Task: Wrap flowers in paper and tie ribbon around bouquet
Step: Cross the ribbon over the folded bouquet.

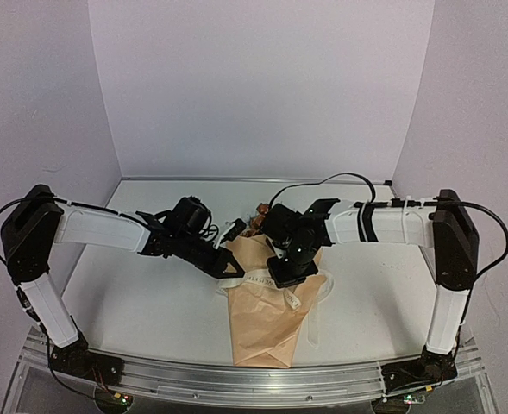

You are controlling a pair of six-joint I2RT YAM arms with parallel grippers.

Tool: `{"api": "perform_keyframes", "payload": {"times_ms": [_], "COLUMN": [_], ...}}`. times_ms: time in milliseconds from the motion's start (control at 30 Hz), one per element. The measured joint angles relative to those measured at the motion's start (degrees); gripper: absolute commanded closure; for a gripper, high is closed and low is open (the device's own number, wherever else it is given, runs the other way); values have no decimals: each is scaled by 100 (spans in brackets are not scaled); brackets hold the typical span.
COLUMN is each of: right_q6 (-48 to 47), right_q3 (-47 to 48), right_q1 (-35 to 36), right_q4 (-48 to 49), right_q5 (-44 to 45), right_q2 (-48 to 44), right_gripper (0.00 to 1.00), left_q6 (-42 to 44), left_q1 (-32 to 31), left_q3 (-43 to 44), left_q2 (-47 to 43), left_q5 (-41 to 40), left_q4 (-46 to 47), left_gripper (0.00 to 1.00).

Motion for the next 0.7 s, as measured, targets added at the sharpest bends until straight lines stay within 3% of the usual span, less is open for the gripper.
{"api": "perform_keyframes", "payload": {"times_ms": [167,267,400,600,700], "right_q6": [0,0,0,17,44], "right_q3": [0,0,0,267,441], "right_q1": [16,15,15,15,15], "right_q4": [105,147,167,173,195], "right_q5": [132,160,179,280,288], "right_q2": [10,15,17,231,376], "right_gripper": [100,100,100,100,100], "left_q6": [-228,-372,-519,-617,-613], "left_q1": [-9,-9,-8,-8,-4], "left_q3": [-65,-152,-326,-344,-344], "left_q2": [13,-51,-354,-461,-456], "left_q5": [-105,-309,-618,-746,-785], "left_q4": [-27,-17,-35,-58,-75], "left_gripper": [61,56,61,82,86]}}
